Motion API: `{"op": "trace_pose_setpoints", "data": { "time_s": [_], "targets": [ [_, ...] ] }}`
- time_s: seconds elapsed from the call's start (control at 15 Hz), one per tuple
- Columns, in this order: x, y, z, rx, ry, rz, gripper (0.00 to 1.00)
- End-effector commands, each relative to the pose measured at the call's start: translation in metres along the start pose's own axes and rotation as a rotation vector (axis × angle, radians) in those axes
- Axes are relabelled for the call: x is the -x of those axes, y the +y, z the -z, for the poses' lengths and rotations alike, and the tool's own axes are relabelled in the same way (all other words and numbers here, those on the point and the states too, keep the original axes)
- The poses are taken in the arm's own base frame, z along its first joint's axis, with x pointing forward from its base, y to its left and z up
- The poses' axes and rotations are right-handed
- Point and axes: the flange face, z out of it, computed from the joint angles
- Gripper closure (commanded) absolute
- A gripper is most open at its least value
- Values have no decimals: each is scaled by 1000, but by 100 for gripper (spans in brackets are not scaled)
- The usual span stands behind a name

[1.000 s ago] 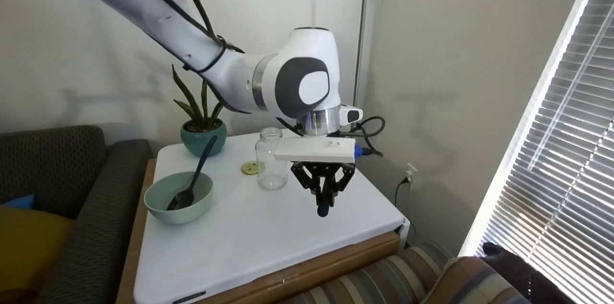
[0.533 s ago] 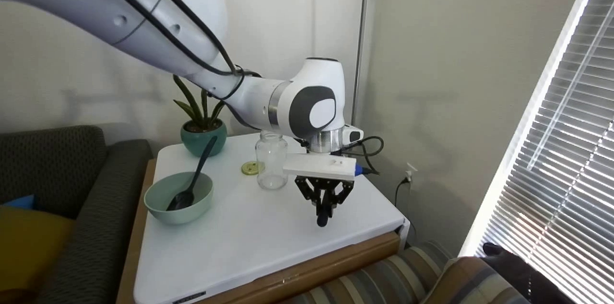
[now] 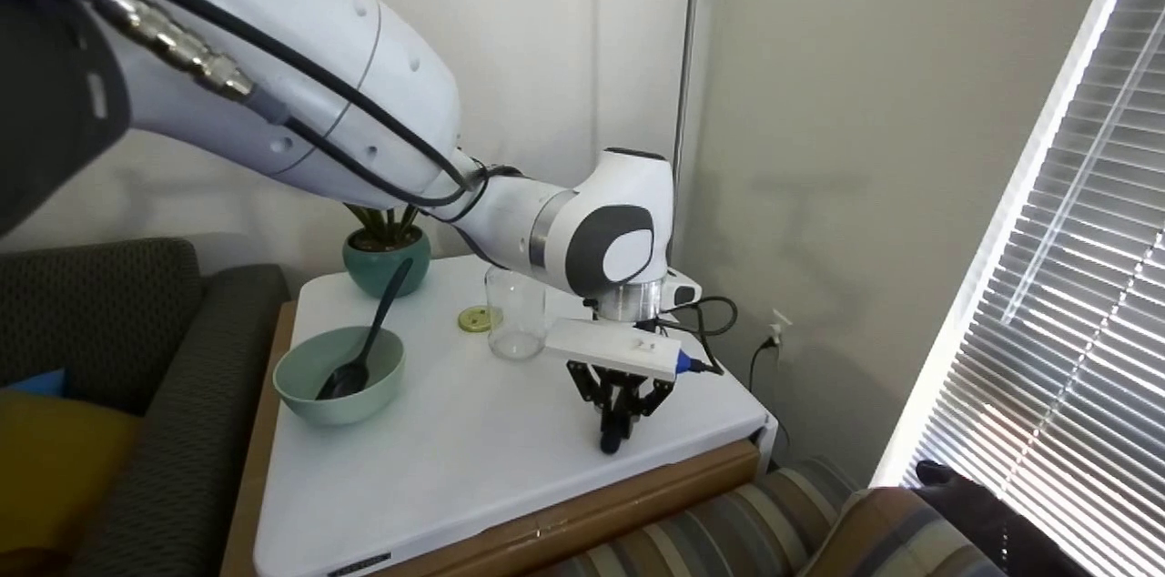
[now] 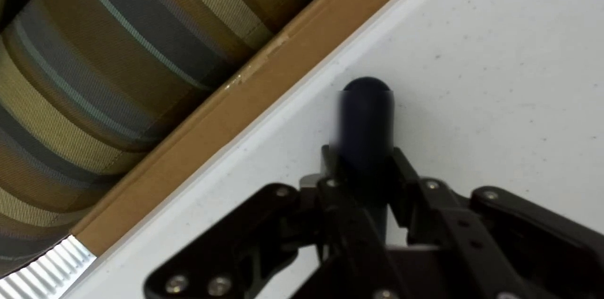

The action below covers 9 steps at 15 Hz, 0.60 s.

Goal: Move the whisker away from the green bowl

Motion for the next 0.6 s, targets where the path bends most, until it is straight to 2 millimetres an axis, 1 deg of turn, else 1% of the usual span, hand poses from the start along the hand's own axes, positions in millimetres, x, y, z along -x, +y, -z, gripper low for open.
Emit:
{"op": "trace_pose_setpoints", "data": {
  "time_s": [0.0, 0.07, 0.13, 0.2, 0.27, 0.4, 0.47, 0.53],
  "targets": [
    [-1, 10, -7, -49, 9, -41, 48],
    [-1, 11, -3, -62, 15, -51, 44],
    [-2, 13, 0, -69, 23, -58, 36],
    [-1, 11, 6, -81, 31, -61, 30],
    [-2, 11, 12, -84, 42, -69, 21],
    [-4, 9, 28, -78, 64, -74, 8],
    [-6, 9, 40, -67, 75, -78, 2],
    [-7, 8, 52, -61, 81, -81, 0]
  ]
}}
